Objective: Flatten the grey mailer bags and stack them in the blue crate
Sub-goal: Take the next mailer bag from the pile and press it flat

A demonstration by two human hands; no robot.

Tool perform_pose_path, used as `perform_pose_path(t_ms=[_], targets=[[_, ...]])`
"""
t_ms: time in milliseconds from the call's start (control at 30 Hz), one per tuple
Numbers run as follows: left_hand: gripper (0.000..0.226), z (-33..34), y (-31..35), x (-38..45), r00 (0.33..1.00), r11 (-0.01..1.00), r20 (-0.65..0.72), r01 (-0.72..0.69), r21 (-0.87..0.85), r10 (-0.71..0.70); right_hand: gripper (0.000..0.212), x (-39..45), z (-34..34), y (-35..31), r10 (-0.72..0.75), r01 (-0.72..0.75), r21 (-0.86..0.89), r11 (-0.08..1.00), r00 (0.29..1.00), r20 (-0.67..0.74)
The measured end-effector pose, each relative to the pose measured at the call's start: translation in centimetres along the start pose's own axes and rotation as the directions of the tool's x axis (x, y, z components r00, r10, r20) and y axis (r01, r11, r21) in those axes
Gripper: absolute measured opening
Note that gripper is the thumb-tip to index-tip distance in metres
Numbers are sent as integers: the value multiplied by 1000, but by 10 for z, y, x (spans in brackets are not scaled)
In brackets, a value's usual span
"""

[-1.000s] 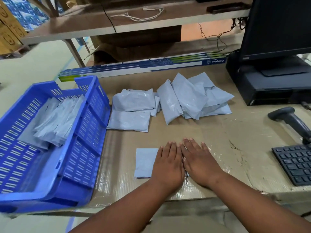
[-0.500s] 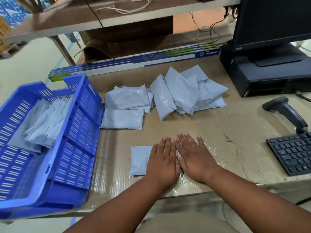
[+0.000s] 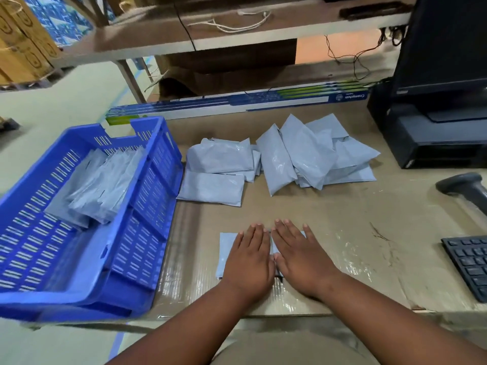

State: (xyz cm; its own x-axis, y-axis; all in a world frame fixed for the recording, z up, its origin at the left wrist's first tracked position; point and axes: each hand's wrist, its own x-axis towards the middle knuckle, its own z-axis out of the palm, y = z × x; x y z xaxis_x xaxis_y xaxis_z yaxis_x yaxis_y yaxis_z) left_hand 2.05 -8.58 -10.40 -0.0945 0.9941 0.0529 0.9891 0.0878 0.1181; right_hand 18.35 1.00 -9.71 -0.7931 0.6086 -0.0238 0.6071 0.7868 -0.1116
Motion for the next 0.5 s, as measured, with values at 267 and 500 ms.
perform_pose_path(t_ms=[267,500], targets=[[66,4,2,0,998,1000,-60,-14,-4,13,67,-1,7,3,-5,5,25,1000,1000,-7],[68,3,2,0,999,1000,-28,-18,-5,18,68,0,4,1,4,-5,9,1000,999,34]])
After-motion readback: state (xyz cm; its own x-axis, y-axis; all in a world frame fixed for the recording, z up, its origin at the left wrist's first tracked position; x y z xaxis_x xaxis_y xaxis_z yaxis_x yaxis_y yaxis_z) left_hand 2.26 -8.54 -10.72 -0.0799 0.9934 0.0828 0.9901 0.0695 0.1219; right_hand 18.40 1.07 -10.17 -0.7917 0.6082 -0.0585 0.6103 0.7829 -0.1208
